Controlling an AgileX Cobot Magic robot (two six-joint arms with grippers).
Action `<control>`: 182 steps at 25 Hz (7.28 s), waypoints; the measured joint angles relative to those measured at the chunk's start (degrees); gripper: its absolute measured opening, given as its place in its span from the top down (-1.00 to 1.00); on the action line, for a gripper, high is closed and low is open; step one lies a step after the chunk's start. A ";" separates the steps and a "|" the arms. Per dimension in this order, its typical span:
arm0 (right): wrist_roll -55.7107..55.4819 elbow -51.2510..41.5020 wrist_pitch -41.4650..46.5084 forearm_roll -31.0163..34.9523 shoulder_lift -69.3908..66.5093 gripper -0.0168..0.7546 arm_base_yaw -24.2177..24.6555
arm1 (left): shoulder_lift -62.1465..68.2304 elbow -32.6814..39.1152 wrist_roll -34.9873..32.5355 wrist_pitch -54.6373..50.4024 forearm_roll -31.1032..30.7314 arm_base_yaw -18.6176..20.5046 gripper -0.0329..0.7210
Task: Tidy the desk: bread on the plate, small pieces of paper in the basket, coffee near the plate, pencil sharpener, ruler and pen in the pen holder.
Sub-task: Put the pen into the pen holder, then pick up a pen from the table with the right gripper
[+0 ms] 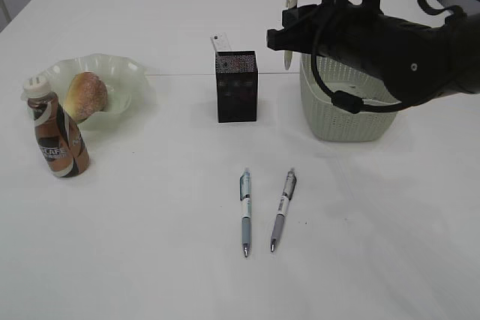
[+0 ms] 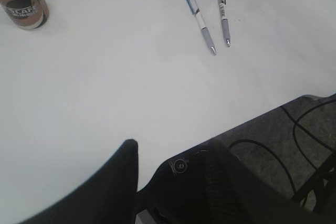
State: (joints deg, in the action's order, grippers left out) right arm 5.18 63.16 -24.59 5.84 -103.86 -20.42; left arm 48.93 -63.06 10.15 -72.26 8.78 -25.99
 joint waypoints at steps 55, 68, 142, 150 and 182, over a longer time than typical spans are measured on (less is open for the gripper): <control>-4.68 38.20 21.28 -5.31 -28.12 -0.02 -0.22 | 0.00 0.00 0.09 0.00 -6.64 0.00 0.07; -5.67 38.23 53.92 8.30 -10.82 -0.03 -1.20 | 0.00 0.00 0.09 0.00 -8.78 0.00 0.07; -43.08 38.10 94.32 -5.05 -27.58 0.18 -7.49 | 0.00 0.00 2.86 0.00 -3.98 0.00 0.07; -43.08 38.10 94.22 -7.39 -27.58 0.18 -7.49 | 0.00 0.00 2.86 0.00 -3.89 0.00 0.07; -43.08 38.10 94.22 -5.09 -27.58 0.18 -7.49 | 0.00 0.00 2.86 0.00 -3.99 0.00 0.07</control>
State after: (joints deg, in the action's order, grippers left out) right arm -37.90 101.27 69.63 0.75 -131.43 -27.91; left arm 48.93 -63.06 13.01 -72.26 4.78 -25.99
